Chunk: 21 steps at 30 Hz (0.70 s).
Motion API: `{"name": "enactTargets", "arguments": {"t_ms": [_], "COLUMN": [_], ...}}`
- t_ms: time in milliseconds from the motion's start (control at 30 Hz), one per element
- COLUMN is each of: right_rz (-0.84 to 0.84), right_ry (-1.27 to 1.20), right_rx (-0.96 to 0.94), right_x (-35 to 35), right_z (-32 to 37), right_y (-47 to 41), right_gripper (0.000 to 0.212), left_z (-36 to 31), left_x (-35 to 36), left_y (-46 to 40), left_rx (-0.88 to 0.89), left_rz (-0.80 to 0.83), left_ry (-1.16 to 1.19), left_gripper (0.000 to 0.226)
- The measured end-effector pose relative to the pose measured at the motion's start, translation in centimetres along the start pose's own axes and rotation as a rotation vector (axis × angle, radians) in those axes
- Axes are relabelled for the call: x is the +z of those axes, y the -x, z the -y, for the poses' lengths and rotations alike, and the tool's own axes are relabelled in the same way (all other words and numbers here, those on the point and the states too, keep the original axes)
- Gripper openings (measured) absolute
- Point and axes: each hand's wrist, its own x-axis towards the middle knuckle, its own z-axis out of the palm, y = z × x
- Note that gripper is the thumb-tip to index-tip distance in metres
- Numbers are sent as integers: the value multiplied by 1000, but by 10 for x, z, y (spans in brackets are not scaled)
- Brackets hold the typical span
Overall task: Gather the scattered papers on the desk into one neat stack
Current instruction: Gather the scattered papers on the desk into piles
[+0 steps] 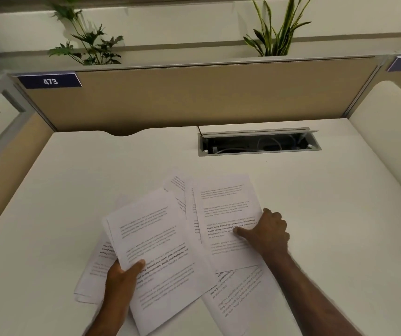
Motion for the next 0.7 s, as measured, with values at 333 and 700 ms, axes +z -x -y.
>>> {"name": "enactTargets", "arguments": {"t_ms": [333, 700], "right_rz": [159, 7], "right_ry": [-48, -346], "right_rx": [109, -188], "right_x": [7, -27], "right_z": [44, 20], "right_y": [-16, -31], "right_gripper": [106, 21], "left_z": [5, 1], "left_x": [3, 2], "left_y": [-8, -8], "left_rx": [-43, -88], "left_rz": [-21, 16], "left_ry": [-73, -22], "left_gripper": [27, 25]}}
